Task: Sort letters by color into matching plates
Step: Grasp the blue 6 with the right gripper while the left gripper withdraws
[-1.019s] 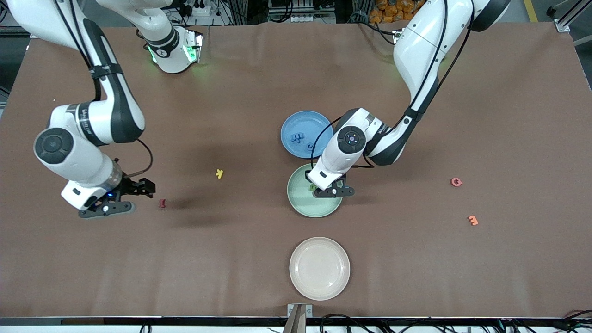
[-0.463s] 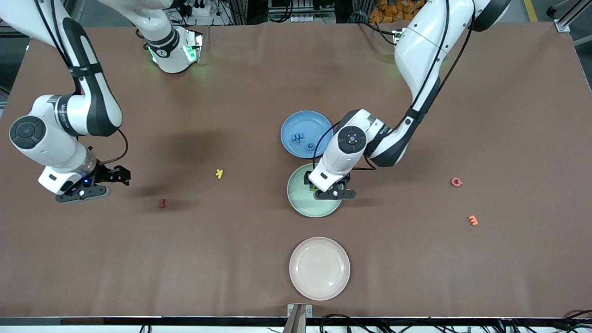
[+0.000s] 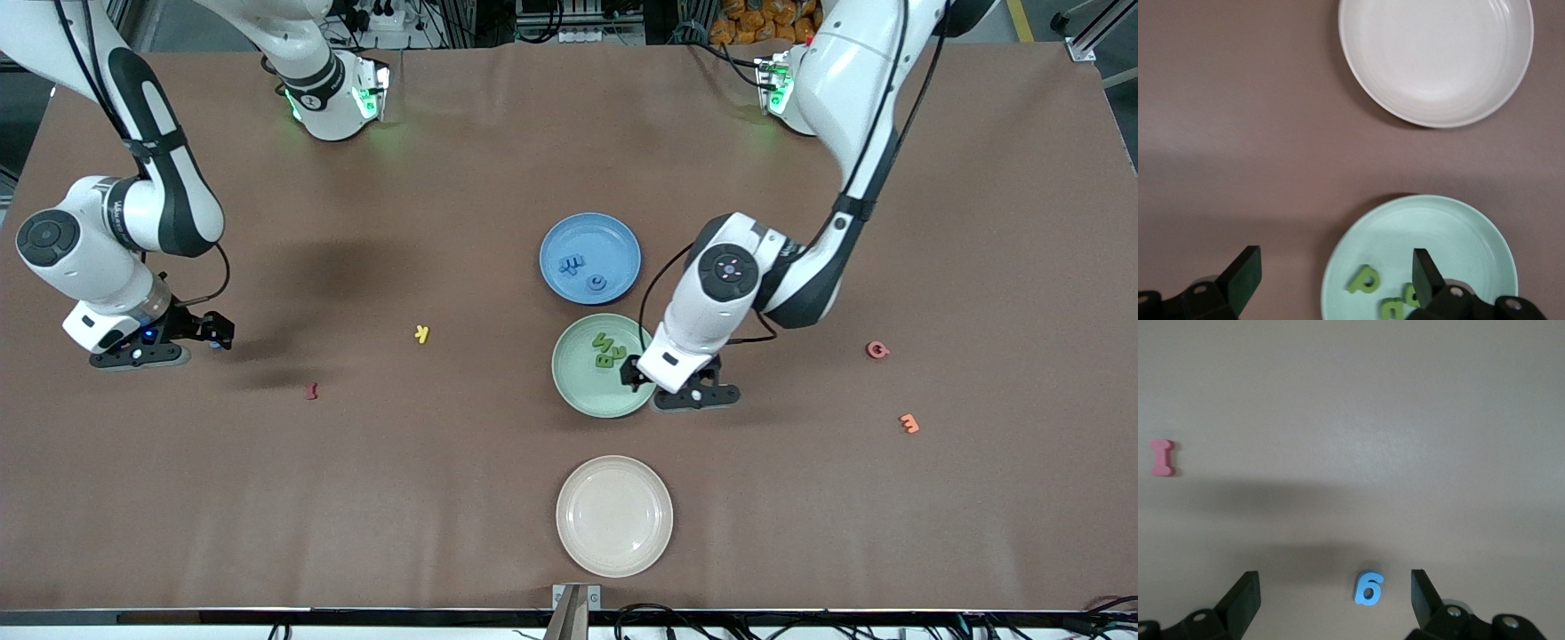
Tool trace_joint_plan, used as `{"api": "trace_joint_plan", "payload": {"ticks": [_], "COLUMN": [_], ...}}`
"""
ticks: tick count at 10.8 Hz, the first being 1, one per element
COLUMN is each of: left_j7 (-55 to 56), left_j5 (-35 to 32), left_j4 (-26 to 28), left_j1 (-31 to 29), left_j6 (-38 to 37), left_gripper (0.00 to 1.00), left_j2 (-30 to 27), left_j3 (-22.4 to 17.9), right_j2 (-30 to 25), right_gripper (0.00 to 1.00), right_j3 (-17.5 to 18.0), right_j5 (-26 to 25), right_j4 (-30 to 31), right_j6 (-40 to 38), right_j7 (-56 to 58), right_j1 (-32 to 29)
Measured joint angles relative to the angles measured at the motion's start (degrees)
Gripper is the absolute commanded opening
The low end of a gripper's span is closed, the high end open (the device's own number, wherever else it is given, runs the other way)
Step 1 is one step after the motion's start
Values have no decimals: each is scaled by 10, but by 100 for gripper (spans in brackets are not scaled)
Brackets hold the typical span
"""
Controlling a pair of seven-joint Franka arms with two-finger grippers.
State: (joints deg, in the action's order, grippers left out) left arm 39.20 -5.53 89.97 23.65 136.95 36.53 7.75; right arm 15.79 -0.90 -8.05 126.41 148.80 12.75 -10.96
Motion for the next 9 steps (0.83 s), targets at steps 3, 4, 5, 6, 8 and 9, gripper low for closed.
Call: {"api": "trace_joint_plan", "payload": {"ticks": [3, 4, 5, 6, 8, 9], "left_j7": [-61, -73, -79, -89, -128, -138], "left_j5": [-2, -2, -3, -4, -5, -5], "left_j4": [-1, -2, -1, -1, 0, 0], "left_j1": [-48, -62, -75, -88, -124, -137], "left_j6": [-77, -113, -148, -181, -234, -260], "left_gripper": [100, 100, 100, 100, 100, 100], "left_j2": [-55, -76, -97, -116, -154, -173], "left_j3": [-3, -3, -3, -3, 0, 1], "right_j2": [20, 27, 33, 37, 46, 50], "right_gripper": [100, 100, 100, 100, 100, 100], "right_j3": [0, 0, 0, 0, 0, 0], "right_j5": [0, 0, 0, 0, 0, 0], "right_j4": [15, 17, 18, 18, 18, 20], "right_j6": [47, 52, 53, 54, 59, 67], "right_j7": [0, 0, 0, 2, 10, 13], "right_j1": [-16, -22, -27, -32, -44, -48]}}
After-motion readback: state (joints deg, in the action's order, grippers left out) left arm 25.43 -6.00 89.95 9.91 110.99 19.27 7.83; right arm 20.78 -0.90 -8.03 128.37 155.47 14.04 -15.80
